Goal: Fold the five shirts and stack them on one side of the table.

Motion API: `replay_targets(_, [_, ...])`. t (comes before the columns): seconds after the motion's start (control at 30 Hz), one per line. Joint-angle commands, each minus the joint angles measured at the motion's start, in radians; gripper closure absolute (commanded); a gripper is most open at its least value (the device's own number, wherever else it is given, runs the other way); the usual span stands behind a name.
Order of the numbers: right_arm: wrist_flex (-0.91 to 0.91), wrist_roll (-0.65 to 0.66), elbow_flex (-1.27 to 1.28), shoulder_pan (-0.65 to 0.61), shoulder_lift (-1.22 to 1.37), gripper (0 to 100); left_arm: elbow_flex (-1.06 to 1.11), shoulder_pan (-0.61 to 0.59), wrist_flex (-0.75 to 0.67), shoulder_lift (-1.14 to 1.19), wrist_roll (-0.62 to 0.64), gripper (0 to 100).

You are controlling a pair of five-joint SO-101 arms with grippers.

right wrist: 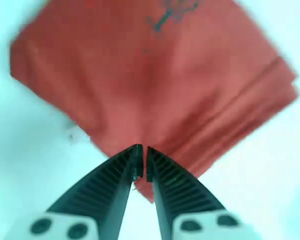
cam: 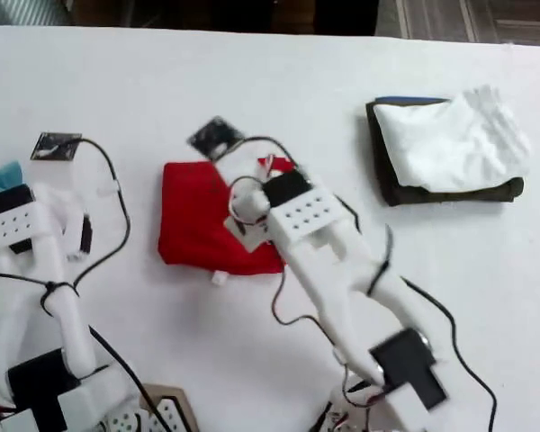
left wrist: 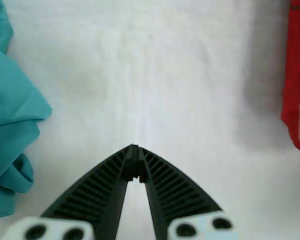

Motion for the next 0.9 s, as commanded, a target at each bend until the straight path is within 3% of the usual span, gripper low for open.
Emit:
replay_targets(0.0, [-0.025, -0.052, -0.054, 0.07, -0.087, 94.8, -0.002, -0.008, -0.021, -0.003, -0.008, 97])
replay_targets(0.13, [-0.019, -0.135, -0.112, 0.111, -0.012, 84.4, -0.002, -0.008, -0.032, -0.003, -0.008, 97])
replay_targets(0.27, [-0.031, -0.133, -0.183, 0.133, 0.088, 88.8, -0.058, 0.017, -0.029, 0.003, 0.058, 97])
replay_targets(0.4, [-0.105, -0.135, -0.318, 0.174, 0.213, 98.9, -0.07, 0.153, 0.031, -0.003, 0.074, 97])
replay_targets(0.47, [-0.119, -0.135, -0.405, 0.188, 0.309, 97.8, -0.058, 0.247, 0.046, -0.005, 0.123, 97])
replay_targets(0.67, [0.061, -0.143, -0.74, 0.186, 0.602, 97.8, -0.036, 0.502, -0.017, 0.0, 0.213, 97])
replay_targets(0.87, [0.193, -0.143, -0.99, 0.197, 0.806, 97.8, 0.108, 0.563, -0.138, 0.002, 0.226, 97])
